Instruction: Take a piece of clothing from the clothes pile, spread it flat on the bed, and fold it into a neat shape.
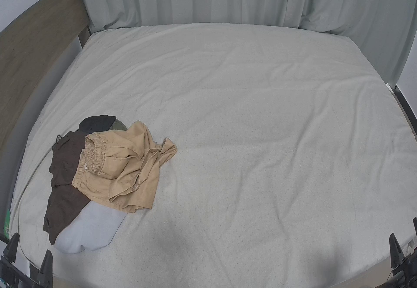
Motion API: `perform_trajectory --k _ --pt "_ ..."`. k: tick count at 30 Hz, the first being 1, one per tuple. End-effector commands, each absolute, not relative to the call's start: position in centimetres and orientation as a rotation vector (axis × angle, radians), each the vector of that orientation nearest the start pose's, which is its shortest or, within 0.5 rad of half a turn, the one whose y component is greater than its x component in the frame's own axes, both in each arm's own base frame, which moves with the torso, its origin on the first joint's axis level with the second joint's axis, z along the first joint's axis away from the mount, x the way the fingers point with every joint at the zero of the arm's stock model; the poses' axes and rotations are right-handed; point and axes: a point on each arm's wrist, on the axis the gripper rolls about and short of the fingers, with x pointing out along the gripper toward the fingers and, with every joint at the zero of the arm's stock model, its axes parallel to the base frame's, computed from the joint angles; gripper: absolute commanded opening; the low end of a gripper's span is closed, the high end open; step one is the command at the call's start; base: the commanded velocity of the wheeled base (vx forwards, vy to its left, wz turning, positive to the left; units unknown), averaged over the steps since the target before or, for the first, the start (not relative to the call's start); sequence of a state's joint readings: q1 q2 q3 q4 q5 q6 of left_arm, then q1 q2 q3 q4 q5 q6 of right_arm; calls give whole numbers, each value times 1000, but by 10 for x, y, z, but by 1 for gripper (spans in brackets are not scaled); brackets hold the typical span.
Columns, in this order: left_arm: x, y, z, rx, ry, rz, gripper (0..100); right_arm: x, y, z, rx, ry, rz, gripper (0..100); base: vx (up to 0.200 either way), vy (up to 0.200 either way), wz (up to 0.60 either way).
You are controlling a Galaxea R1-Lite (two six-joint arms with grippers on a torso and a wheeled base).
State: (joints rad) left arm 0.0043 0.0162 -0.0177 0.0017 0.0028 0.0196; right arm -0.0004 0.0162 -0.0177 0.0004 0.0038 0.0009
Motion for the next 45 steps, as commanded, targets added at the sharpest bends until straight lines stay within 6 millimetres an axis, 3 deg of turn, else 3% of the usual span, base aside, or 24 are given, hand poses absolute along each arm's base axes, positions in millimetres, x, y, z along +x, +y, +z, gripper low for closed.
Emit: perform_trajectory --k 1,27,32,39,45 --pt "-23 0 75 21 2 8 100 -23 0 75 0 0 3 100 0 0 0" --pt "-23 0 77 15 -11 17 100 -23 0 75 0 0 2 100 0 0 0" --pt "-33 0 120 13 -251 26 100 -23 0 75 -2 0 2 100 0 0 0" --pt "-30 1 116 0 -137 -15 100 -23 0 75 0 0 5 100 0 0 0" --pt "-25 1 124 -27 -93 -67 100 -23 0 75 0 0 6 100 0 0 0"
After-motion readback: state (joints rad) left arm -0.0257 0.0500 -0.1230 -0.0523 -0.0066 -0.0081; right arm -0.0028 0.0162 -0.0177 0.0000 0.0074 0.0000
